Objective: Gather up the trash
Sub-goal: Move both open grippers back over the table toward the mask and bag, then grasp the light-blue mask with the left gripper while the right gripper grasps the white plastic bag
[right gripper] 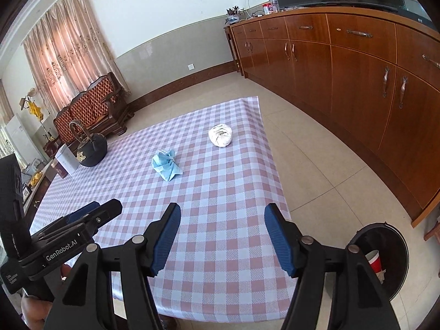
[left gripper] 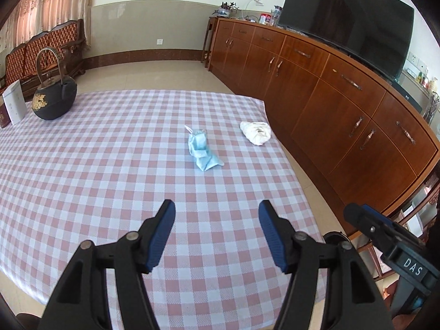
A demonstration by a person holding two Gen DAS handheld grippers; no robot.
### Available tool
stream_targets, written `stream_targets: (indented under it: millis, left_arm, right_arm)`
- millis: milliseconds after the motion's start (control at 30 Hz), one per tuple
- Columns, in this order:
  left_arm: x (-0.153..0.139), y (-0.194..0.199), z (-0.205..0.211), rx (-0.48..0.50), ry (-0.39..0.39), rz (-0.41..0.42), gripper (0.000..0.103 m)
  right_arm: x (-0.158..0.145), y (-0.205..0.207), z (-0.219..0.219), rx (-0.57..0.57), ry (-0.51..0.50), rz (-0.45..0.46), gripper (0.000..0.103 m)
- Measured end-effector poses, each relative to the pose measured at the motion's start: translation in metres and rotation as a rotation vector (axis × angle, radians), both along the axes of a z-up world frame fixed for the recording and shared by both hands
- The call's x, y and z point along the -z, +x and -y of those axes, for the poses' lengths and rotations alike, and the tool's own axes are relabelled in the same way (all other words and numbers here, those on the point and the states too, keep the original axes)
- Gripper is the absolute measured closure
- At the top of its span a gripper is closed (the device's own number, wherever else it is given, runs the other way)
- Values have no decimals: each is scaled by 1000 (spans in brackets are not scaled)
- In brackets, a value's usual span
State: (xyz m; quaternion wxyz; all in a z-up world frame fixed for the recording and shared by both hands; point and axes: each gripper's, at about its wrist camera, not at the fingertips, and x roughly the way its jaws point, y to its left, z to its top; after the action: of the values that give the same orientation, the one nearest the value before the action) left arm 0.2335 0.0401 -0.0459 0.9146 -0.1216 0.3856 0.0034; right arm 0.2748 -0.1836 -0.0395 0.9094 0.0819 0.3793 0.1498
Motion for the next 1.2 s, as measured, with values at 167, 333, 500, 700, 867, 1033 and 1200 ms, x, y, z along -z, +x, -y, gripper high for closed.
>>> stream_targets:
  millis: [167, 333, 500, 700, 867, 1033, 1200]
  left_arm:
    - [16, 35, -13, -8, 12, -26, 39]
    - [30, 64, -26, -23, 7, -41, 39]
    - [41, 83, -30, -25, 6, -59, 39]
    - [56, 101, -37, -32, -3, -81, 39]
    - [62, 110, -43, -43, 10, -70, 39]
    - [61, 119, -53, -50, -8, -55, 46]
    - [61, 133, -67, -52, -11, -57, 61]
  right_arm:
    - [13, 39, -15, -8, 2, -29, 38]
    - [22, 78, -25, -15, -8, -41, 37]
    - [34, 106, -31, -21, -17, -59, 37]
    - [49, 135, -38, -31, -26, -83, 37]
    - [56, 156, -41, -36, -37, -91, 37]
    - [61, 179, -45, -35, -34, -95, 34]
    - [64, 202, -54, -43, -43, -96, 33]
